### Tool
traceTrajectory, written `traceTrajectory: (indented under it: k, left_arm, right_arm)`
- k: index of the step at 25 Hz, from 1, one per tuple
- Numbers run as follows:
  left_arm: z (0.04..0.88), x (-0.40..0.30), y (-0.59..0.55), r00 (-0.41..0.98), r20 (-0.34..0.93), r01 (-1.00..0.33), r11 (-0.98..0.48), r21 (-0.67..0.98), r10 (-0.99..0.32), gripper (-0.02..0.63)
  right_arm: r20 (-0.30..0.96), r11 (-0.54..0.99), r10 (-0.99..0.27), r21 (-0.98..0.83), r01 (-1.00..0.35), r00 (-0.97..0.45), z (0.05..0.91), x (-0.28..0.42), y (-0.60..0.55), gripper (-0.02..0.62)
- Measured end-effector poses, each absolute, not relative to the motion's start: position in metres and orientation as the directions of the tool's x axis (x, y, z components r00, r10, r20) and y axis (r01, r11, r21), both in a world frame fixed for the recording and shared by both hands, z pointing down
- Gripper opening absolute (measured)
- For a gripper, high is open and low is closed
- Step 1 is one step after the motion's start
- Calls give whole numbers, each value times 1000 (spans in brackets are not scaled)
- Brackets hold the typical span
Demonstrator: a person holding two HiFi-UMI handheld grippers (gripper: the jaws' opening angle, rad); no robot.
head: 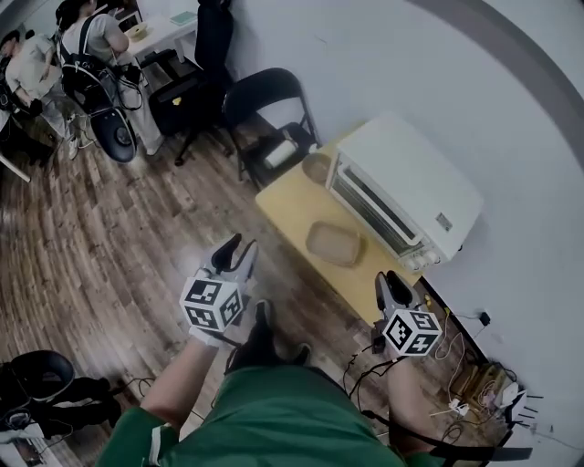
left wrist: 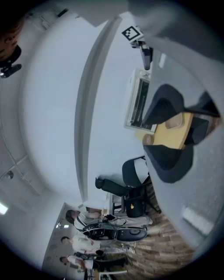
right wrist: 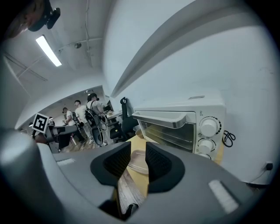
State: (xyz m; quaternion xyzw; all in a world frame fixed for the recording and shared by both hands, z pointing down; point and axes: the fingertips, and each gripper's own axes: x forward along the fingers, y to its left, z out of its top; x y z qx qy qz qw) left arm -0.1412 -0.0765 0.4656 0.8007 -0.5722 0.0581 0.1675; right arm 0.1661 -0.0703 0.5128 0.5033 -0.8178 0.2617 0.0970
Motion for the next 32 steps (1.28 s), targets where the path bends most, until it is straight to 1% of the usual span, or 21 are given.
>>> traceTrajectory:
  k: [8, 12, 16, 24, 28, 32]
  left_arm:
    - [504, -164, -170, 455, 330, -886, -386, 255, -827, 147]
    - [535, -153, -191, 546, 382, -837, -468, 284, -746, 147]
    - [562, -137, -201, 600, 429, -800, -515, 309, -675, 147]
    - [588, -130, -218, 583, 494, -811, -498, 307, -645, 147]
    - [598, -136, -227, 559, 521, -827, -474, 302, -645, 147]
    - [604, -136, -233, 552, 535, -832, -463, 304, -640, 147]
  right_arm:
    - [534, 259, -765, -257, -931, -360, 549, 141, -133, 104]
    - [590, 220, -742, -237, -946, -320, 574, 130, -150, 104]
    - [634, 180, -705, -273, -945, -318, 603, 120, -162, 104]
    - [752, 152, -596, -240, -959, -283, 677, 128, -183, 104]
    - [778, 117, -574, -231, -966, -255, 698, 137, -194, 104]
    - [792, 116, -549, -244, -963, -267, 711, 138, -201, 104]
